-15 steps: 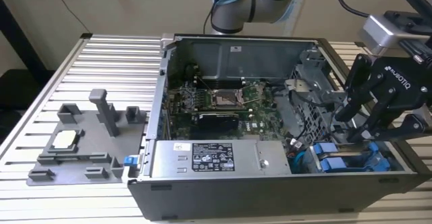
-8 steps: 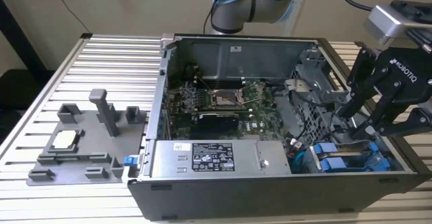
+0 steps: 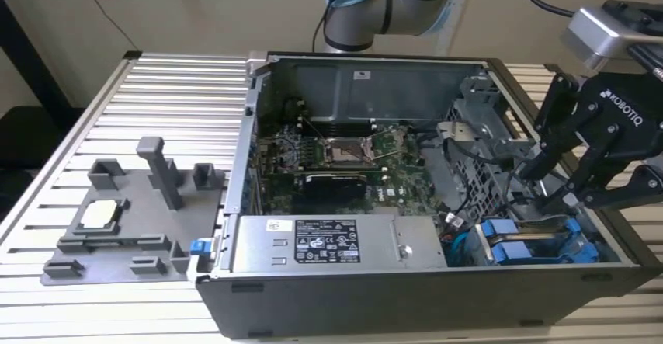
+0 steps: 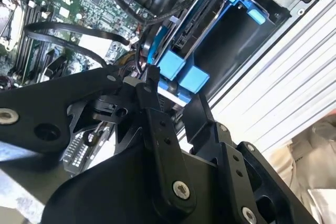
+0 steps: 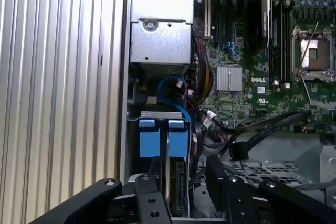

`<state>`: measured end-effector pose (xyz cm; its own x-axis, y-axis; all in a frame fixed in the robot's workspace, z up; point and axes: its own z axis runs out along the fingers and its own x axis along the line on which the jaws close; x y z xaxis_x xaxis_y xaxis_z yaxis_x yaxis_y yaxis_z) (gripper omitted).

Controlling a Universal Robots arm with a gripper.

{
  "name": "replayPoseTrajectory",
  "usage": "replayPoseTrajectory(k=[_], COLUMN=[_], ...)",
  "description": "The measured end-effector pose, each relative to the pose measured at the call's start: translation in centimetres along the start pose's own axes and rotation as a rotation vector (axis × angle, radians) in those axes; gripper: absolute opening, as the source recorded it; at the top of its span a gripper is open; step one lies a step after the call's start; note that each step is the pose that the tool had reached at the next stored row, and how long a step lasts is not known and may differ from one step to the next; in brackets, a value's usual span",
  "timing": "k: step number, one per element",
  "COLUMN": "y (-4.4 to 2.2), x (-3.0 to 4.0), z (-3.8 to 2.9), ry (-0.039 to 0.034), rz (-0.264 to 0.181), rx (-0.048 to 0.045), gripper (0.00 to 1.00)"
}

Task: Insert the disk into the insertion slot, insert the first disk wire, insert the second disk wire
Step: 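Insert the disk into the insertion slot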

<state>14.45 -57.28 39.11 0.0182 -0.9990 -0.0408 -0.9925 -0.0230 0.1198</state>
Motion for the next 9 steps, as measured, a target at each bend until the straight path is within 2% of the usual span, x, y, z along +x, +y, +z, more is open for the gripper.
replayPoseTrajectory(k=[3,9], y=[-0.12,-0.30], x=[-0.02,-0.15], z=[0.08,0.36], ry=[0.0009,0.0069], rz=[-0.006,-0.019], rx=[0.0090,0.0602], gripper=[0.47,0.47])
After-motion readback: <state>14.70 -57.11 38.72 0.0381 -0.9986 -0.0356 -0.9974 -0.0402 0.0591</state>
